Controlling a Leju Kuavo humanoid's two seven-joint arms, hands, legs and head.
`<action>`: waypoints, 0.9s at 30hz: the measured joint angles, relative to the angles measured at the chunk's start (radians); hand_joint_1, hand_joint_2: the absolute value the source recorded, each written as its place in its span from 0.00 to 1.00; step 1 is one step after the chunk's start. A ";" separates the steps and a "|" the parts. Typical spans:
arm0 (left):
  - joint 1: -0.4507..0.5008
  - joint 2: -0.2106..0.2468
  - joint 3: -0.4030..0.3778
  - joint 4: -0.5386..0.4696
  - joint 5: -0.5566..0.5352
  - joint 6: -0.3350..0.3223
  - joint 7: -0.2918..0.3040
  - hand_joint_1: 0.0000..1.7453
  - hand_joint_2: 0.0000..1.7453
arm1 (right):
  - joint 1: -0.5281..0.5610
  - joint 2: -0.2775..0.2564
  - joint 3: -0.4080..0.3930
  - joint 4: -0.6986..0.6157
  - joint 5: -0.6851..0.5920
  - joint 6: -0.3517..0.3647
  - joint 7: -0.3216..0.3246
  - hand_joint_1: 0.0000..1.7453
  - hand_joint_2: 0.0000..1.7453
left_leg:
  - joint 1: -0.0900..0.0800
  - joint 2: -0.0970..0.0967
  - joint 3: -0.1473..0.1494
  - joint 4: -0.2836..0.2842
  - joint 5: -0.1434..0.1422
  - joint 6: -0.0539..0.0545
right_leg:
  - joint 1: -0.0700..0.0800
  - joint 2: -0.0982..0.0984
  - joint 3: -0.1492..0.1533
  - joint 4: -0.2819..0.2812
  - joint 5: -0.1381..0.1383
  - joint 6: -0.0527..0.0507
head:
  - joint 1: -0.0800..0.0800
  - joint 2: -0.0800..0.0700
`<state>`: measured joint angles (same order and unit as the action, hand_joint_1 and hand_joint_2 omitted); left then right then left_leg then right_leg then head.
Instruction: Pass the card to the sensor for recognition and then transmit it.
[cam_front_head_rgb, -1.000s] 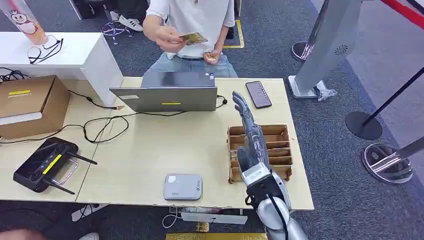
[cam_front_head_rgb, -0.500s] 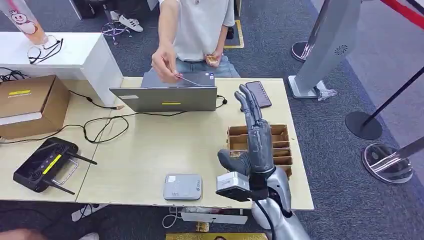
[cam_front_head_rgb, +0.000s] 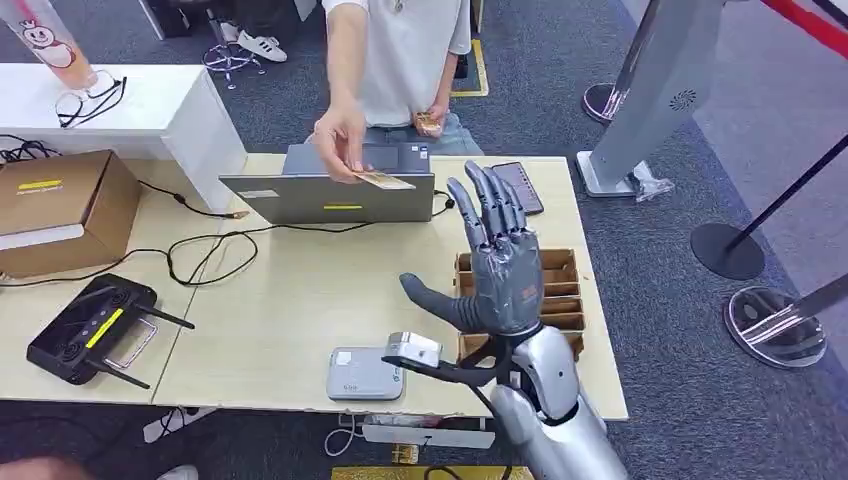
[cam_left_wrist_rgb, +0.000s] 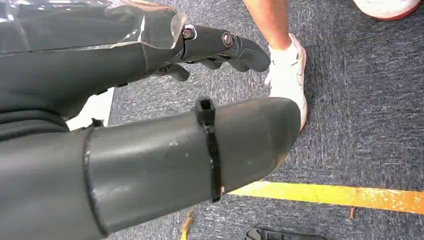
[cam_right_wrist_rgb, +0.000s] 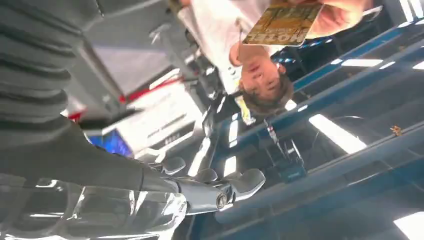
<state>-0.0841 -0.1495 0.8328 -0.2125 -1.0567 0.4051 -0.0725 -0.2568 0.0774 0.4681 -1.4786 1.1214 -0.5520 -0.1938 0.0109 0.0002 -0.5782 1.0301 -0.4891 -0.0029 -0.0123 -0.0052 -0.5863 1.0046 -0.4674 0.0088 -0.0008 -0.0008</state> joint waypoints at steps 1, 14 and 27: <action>0.000 0.000 0.000 0.000 0.000 0.001 0.000 0.00 0.00 | -0.005 0.000 0.001 0.008 0.016 -0.003 0.009 0.00 1.00 | 0.000 0.000 0.000 0.000 0.000 0.000 | 0.000 0.000 0.000 0.000 0.000 0.000 | 0.000 0.000; -0.002 -0.007 0.000 0.000 -0.008 0.007 0.006 0.00 0.00 | -0.066 0.007 0.034 0.097 0.194 0.032 0.105 0.00 1.00 | 0.000 0.000 0.000 0.000 0.000 0.000 | 0.000 0.000 0.000 0.000 0.000 0.000 | 0.000 0.000; -0.007 -0.007 0.000 0.000 -0.018 0.006 0.009 0.00 0.00 | -0.086 0.023 0.057 0.146 0.197 0.067 0.121 0.00 1.00 | 0.000 0.000 0.000 0.000 0.000 0.000 | 0.000 0.000 0.000 0.000 0.000 0.000 | 0.000 0.000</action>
<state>-0.0912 -0.1568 0.8328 -0.2125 -1.0742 0.4108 -0.0633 -0.3423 0.1003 0.5253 -1.3329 1.3188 -0.4849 -0.0733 0.0109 0.0002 -0.5784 1.0301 -0.4891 -0.0030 -0.0123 -0.0051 -0.5864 1.0046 -0.4675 0.0088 -0.0008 -0.0008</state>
